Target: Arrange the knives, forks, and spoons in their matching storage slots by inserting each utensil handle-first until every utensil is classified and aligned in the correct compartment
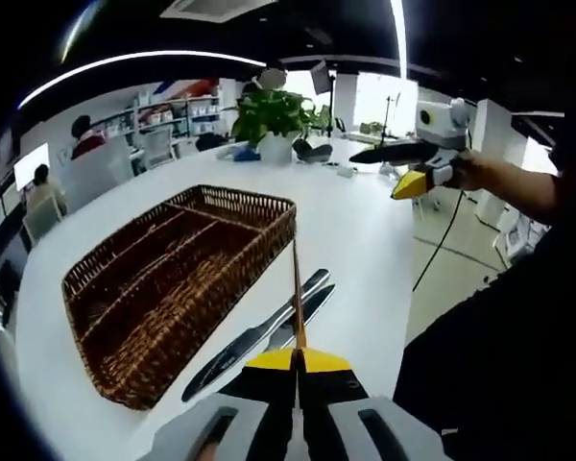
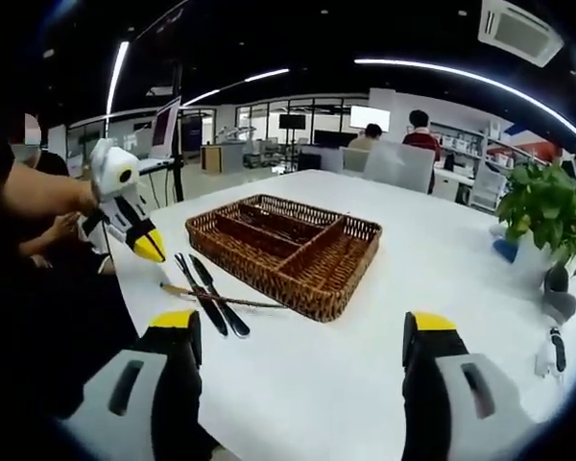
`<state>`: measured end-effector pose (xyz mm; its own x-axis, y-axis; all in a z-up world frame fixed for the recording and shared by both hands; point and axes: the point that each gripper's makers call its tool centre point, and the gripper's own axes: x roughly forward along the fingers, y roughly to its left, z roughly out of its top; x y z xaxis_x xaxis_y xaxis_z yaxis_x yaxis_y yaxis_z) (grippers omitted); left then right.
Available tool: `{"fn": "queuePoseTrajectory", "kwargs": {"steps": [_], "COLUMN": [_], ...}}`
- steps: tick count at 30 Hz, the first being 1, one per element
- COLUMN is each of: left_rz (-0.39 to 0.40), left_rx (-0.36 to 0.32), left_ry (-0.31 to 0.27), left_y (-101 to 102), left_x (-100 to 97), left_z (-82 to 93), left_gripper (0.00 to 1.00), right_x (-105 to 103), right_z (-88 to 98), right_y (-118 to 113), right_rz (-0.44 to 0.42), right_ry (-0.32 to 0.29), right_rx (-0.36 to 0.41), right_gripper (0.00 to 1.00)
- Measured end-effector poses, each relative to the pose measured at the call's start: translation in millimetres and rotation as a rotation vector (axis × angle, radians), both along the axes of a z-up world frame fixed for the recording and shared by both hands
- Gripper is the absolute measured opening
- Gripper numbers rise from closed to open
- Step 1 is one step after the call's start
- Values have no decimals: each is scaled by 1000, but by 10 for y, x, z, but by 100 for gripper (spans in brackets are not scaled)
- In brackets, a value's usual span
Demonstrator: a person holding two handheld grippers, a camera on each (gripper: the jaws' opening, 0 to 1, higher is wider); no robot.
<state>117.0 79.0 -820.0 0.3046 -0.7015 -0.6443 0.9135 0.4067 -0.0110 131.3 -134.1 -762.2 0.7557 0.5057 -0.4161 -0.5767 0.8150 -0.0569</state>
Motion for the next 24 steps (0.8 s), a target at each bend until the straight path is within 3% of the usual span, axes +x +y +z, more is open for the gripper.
{"fn": "queuePoseTrajectory", "kwargs": {"steps": [3,6,9,12,16,20,23,24], "left_rz": [5,3,8,23,19,48,54,53], "left_rx": [82,75,121,118,99,-6,-51,-62], "left_ry": [-51,-39,-75,-36,-40,-61,-90,-96], "left_y": [71,36,87,137,137,106,140,162], "left_x": [62,18,47,38,14,73,74,73], "left_z": [-145,-217,-301,-353,-321,-155,-47,-29], "left_gripper": [0,0,0,4,10,29,55,69], "right_x": [-7,-11,-24,-28,-37,-44,-57,-56], "right_z": [-9,-12,-23,-22,-33,-61,-83,-86], "right_y": [8,8,-10,-26,-26,13,54,57], "right_rz": [3,3,1,-3,-1,4,16,18], "right_ry": [1,2,5,5,8,17,22,22], "right_rx": [-2,0,-6,-5,-5,5,3,2], "right_gripper": [88,88,88,88,88,89,91,91]}}
